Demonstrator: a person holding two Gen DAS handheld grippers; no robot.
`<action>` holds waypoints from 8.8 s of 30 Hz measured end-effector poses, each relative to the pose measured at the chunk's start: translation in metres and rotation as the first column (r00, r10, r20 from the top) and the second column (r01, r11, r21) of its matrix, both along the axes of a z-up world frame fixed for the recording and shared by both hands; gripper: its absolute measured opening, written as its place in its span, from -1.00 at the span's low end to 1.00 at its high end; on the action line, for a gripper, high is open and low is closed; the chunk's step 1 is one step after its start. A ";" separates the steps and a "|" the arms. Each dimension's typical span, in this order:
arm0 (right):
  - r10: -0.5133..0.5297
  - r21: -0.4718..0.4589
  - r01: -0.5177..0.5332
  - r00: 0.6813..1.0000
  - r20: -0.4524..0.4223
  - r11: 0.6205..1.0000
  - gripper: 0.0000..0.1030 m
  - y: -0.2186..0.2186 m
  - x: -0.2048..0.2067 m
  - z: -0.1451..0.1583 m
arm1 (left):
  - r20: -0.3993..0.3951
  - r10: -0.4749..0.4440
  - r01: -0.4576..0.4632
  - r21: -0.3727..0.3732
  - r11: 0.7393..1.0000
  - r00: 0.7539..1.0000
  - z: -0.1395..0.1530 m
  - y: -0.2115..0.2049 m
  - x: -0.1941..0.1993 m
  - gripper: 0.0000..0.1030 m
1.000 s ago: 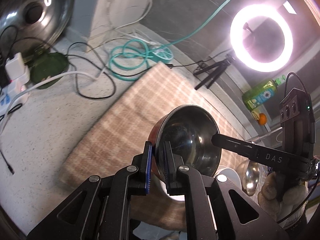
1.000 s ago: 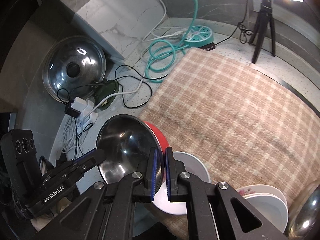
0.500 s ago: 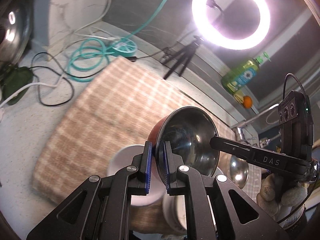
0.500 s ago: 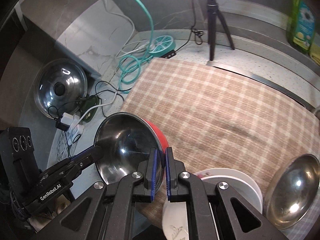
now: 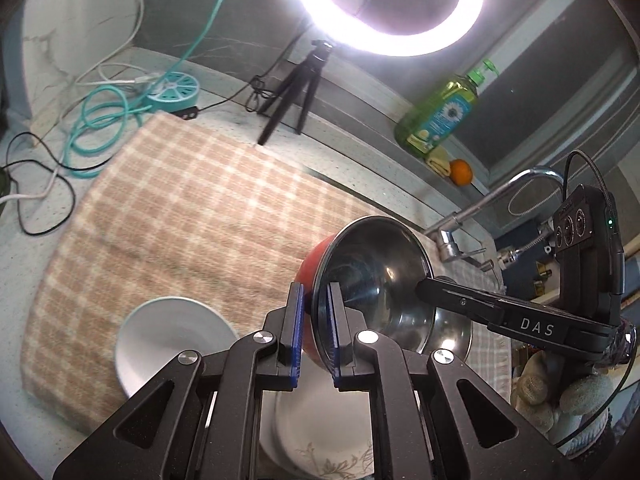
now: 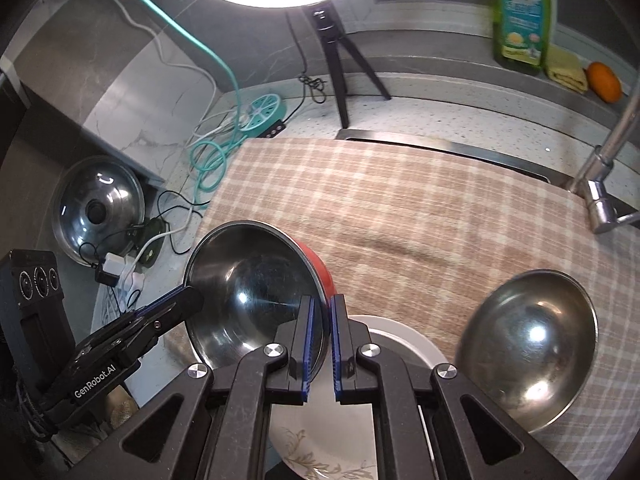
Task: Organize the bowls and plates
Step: 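Lift the nested bowls and carry them toward the faucet with both grippers, then lower the nested bowls onto the cloth by the faucet with both grippers, then open both grippers to release the nested bowls, then move both grippers to the white plate stack, then close both grippers on the rim of the pale blue ceramic bowl, then lift and carry the pale blue bowl toward the nested steel bowls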
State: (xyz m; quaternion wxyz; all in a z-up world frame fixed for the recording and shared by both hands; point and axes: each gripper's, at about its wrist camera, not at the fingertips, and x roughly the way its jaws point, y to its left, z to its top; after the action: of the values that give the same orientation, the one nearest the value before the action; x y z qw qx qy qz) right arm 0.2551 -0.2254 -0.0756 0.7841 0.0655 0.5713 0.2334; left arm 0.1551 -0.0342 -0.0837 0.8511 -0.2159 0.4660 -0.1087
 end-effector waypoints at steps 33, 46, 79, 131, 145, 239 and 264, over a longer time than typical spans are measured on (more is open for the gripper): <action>-0.247 -0.006 0.247 0.969 -0.026 0.969 -0.86 -0.159 0.001 -0.015 | -0.028 -0.238 0.238 -0.004 0.971 0.971 -0.011 -0.143 0.045 -0.83; -0.277 -0.011 0.277 0.958 -0.073 0.961 -0.86 -0.187 0.001 -0.038 | -0.083 -0.264 0.265 -0.002 0.964 0.961 -0.030 -0.168 0.051 -0.83; -0.270 -0.081 0.262 0.955 -0.123 0.962 -0.86 -0.196 0.003 -0.079 | -0.178 -0.288 0.301 0.045 0.953 0.941 -0.070 -0.190 0.055 -0.83; -0.158 0.057 0.154 0.985 0.070 0.986 -0.47 -0.130 -0.023 -0.006 | -0.058 -0.148 0.148 -0.011 0.989 0.987 -0.012 -0.098 0.005 -0.75; 0.030 0.074 -0.035 0.997 0.074 0.997 -0.47 -0.032 -0.032 -0.004 | -0.066 0.133 -0.132 0.011 0.991 0.989 -0.021 0.021 -0.056 -0.75; 0.008 0.034 -0.005 0.997 -0.077 0.999 -0.85 0.028 0.032 -0.041 | -0.100 0.065 -0.069 -0.035 0.997 0.993 -0.039 0.034 0.024 -0.80; -0.197 0.011 0.198 0.979 -0.052 0.980 -0.84 -0.094 0.026 -0.020 | -0.036 -0.168 0.167 -0.032 0.985 0.985 -0.008 -0.077 0.062 -0.80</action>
State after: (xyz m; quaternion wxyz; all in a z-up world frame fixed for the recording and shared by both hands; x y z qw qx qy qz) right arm 0.2811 -0.3193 -0.0953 0.7880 0.1345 0.5798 0.1572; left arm 0.2169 -0.1111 -0.0919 0.8267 -0.1903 0.4970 -0.1824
